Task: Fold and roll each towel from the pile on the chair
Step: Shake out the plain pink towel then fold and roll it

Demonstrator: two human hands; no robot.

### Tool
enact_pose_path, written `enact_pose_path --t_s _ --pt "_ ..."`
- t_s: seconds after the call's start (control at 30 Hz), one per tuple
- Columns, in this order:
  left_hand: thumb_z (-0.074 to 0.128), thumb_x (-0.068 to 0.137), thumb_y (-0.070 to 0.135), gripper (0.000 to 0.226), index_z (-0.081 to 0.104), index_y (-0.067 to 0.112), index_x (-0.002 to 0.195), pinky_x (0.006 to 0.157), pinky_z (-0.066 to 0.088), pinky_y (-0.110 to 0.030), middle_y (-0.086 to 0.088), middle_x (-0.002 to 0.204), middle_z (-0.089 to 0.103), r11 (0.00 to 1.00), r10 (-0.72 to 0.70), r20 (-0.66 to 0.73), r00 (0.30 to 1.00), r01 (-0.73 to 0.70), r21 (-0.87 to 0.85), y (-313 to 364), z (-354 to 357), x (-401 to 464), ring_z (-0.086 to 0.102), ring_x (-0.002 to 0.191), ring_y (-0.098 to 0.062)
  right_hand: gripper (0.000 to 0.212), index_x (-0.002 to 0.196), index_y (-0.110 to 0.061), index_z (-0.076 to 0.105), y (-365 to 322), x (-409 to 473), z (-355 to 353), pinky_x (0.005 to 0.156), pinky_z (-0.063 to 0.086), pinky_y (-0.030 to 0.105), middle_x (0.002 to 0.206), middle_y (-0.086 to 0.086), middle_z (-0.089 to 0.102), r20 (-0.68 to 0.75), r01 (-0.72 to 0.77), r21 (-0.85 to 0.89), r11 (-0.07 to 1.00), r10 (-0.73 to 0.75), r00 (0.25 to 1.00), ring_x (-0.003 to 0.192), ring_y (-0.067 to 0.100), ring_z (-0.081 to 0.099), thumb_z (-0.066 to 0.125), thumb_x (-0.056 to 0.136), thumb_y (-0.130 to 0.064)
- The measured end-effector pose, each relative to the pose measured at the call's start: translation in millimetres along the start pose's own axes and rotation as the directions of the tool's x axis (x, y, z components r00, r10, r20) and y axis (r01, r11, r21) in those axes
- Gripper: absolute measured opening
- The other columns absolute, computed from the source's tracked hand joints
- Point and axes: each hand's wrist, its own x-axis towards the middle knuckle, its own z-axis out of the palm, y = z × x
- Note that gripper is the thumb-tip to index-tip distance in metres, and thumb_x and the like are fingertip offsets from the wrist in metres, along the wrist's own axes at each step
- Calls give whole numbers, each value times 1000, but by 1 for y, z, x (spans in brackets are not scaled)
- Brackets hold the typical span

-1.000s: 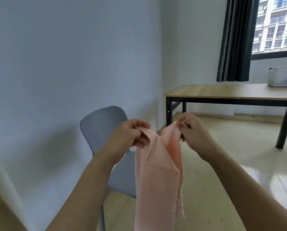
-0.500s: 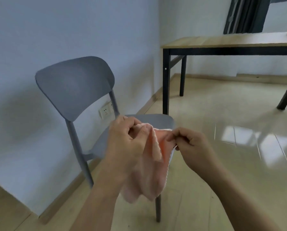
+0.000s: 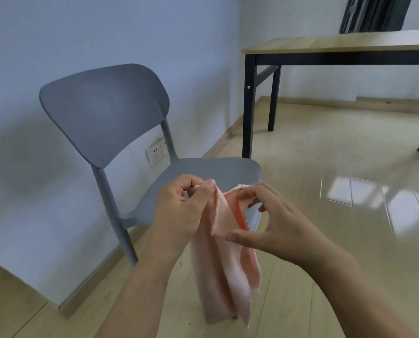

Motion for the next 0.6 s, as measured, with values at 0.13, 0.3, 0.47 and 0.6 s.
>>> enact_pose_path --t_s 0.13,0.3,0.47,0.6 --pt "68 87 22 25 67 4 71 74 50 -42 -16 74 66 997 -14 -14 1000 13 -72 -1 5 5 58 74 -36 64 120 -39 48 4 4 10 91 38 9 119 -29 44 -46 83 -83 993 -87 995 114 -7 45 75 65 -58" --pt "68 87 16 25 67 4 65 58 44 -19 -4 57 57 990 -51 -34 998 46 -136 -4 7 14 51 57 -11 52 120 -30 46 14 8 29 95 40 18 122 -17 47 -183 203 -270 941 -257 949 117 -2 45 66 77 -52" --pt "69 87 21 34 60 1 61 57 37 -24 -17 57 42 989 -45 22 999 48 -142 -11 9 18 40 60 -20 22 99 -16 61 30 14 33 74 47 20 101 -9 59 -414 136 -225 965 -221 883 88 5 56 49 87 -29" --pt "67 86 27 42 47 12 52 48 29 -16 0 52 32 999 -25 143 989 31 -42 -13 9 19 31 53 -12 21 78 -10 61 37 20 33 62 45 28 74 -5 56 -473 40 87 995 6 881 70 11 52 50 91 -22"
